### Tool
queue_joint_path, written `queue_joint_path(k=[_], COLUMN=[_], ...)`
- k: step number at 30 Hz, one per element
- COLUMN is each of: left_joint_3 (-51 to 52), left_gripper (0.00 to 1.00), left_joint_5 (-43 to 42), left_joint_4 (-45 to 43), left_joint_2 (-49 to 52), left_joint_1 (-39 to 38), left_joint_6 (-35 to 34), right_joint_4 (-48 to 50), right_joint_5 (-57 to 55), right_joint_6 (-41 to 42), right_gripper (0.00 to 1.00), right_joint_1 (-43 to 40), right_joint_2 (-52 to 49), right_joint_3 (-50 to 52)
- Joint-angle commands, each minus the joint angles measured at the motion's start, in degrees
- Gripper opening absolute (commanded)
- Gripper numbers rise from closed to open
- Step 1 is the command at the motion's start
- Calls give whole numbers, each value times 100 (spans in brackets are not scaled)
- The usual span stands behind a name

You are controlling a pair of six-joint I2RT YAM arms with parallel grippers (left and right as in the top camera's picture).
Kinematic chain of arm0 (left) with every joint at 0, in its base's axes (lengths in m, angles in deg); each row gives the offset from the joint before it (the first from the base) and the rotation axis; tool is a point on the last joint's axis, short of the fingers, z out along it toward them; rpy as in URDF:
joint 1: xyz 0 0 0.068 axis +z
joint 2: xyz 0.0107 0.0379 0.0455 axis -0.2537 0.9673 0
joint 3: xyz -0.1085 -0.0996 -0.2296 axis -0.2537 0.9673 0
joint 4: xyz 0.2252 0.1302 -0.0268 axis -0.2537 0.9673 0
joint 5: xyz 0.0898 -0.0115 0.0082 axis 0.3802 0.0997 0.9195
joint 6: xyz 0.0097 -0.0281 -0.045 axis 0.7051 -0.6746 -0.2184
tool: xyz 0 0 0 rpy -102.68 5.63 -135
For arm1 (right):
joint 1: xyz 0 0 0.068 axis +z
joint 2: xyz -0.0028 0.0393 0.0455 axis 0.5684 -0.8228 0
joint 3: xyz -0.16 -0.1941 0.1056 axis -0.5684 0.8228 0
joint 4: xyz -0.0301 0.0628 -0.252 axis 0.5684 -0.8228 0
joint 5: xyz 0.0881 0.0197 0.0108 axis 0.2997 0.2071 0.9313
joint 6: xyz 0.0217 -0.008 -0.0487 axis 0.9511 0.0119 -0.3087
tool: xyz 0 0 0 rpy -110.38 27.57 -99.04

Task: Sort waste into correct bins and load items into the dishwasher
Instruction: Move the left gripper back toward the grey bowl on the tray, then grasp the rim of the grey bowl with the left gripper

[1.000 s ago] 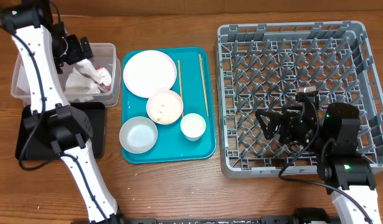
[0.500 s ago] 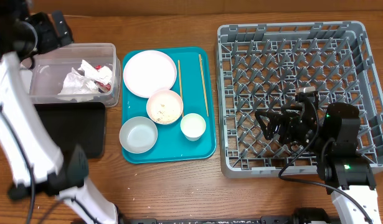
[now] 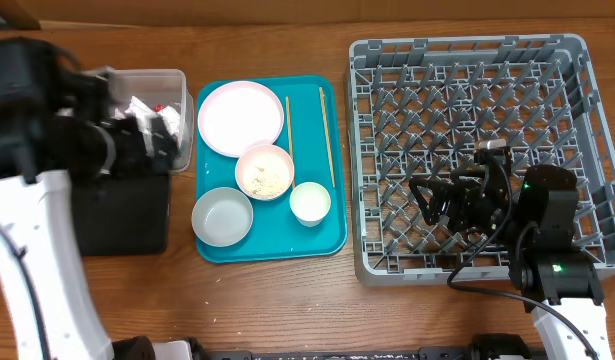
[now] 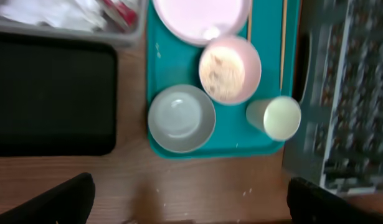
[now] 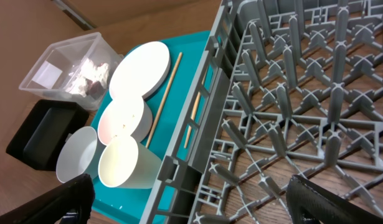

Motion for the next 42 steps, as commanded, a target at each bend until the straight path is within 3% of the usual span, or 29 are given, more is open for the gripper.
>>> queue_joint_path(k=[1, 6, 12, 19, 25, 42], left_joint_3=[901, 2494, 4111, 5132, 5731, 6227], left_gripper=[100, 100, 89, 80, 61, 20], left_joint_5=[-144, -103, 2, 162, 509, 603], left_joint_4=[-247, -1239, -2481, -3847, -4962, -5340], left_joint_2=[-35, -35, -35, -33, -33, -33], left_joint_1=[-612, -1416, -1856, -2065, -2065, -2065], left_joint_6=[483, 483, 389, 61, -260, -538], right_joint_4=[13, -92, -179, -184, -219, -223], right_joint_5=[55, 50, 48, 48, 48, 48], right_joint_6=[26, 24, 22, 22, 22, 22], right_gripper=[100, 100, 100, 100, 100, 100], right_joint_1=[-11, -11, -11, -11, -11, -11], right_joint_2=[4, 4, 2, -2, -2, -2], right_joint_3=[-142, -142, -142, -142, -142, -142])
